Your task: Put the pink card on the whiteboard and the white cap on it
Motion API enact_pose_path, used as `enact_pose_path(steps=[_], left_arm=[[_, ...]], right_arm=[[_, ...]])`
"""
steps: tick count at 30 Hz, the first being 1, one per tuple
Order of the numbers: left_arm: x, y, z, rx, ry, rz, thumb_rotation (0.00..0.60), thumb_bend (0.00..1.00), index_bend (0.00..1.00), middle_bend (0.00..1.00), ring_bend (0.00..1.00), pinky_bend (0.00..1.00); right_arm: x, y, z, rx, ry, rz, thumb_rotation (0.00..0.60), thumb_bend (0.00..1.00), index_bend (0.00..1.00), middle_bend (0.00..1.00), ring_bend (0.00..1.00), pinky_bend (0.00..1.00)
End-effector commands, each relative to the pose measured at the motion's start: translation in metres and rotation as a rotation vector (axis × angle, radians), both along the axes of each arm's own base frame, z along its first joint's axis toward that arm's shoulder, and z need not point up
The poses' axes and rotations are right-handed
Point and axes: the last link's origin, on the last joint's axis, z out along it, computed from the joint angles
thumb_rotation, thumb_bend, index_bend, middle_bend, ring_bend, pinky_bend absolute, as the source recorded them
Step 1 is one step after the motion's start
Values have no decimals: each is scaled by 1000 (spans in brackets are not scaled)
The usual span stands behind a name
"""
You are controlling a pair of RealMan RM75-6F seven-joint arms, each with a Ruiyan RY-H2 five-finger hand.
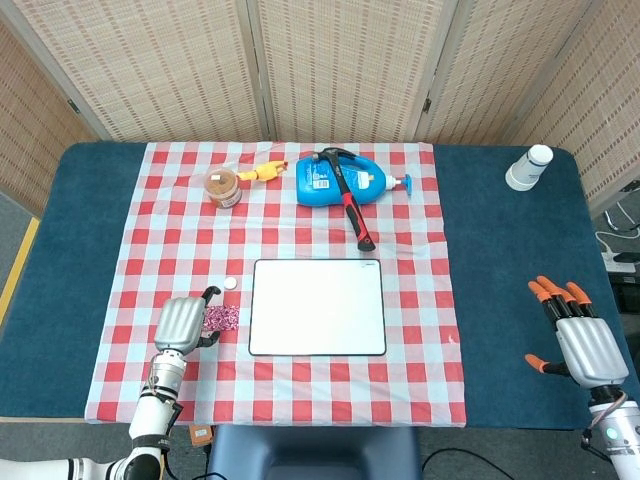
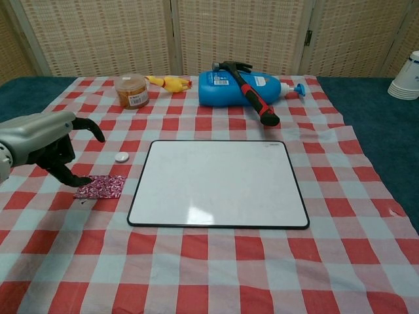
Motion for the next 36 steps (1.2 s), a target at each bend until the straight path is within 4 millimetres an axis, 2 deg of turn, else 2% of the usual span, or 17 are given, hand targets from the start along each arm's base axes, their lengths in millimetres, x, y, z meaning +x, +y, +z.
enact_pose_path(steps=[1,7,11,18,36], left_arm=[[1,1,-6,-3,-12,-4,600,237,257,1000,1000,1000],[0,2,-10,2,-19,-9,600,238,260,1000,1000,1000],[-9,4,-21,-9,-13,2,600,239,260,1000,1000,1000],[-21,7,-28,-41,2,-12,600,240,262,1000,1000,1000],[-32,19,-29,-90,29,53,600,240,290,1000,1000,1000]], right_arm=[[-1,-1,0,0,0,-4,600,40,0,0,0,0],[0,-1,1,-4,-2,-2,600,40,0,0,0,0],[0,0,1,-6,0,-4,600,40,0,0,0,0],[-1,-1,1,-7,3,-9,600,40,0,0,0,0],[-1,-2,1,-10,2,-15,600,40,0,0,0,0]])
